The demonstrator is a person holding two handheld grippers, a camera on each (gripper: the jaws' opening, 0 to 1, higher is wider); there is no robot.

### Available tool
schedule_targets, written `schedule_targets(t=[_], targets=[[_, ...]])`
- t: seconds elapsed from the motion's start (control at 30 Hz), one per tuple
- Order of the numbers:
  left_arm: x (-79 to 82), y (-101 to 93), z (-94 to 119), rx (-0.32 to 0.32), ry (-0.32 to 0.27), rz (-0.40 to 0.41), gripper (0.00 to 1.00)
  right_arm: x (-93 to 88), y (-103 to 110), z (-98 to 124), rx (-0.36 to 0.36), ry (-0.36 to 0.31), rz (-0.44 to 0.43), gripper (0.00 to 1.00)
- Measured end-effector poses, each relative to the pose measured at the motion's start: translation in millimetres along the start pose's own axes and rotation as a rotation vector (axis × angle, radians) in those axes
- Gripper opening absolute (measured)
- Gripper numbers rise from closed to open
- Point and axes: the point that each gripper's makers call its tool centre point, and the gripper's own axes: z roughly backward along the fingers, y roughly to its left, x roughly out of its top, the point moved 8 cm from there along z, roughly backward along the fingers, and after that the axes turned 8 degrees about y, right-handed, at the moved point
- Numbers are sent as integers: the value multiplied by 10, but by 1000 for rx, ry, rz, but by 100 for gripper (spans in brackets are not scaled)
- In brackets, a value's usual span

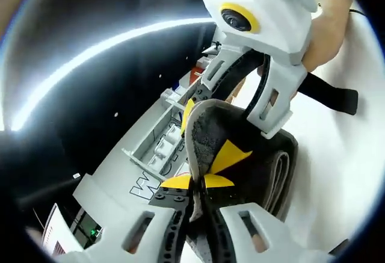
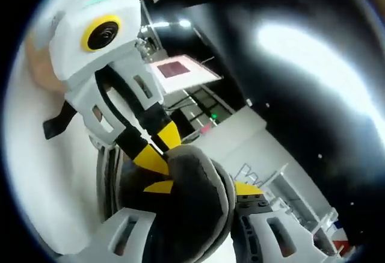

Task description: Open the folded towel by lifting each exposed corner and separating the folded layers until the towel lies flat within the target outline without major curled edges

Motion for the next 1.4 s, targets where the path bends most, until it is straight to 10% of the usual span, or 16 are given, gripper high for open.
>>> schedule_targets(t=[0.73,1.4], targets=[[-6,13,25,-16,18,105,5,12,88,-41,74,-19,37,1],[-50,-49,-6,-46,58,110,17,-76,19,-164,85,-15,36,0]])
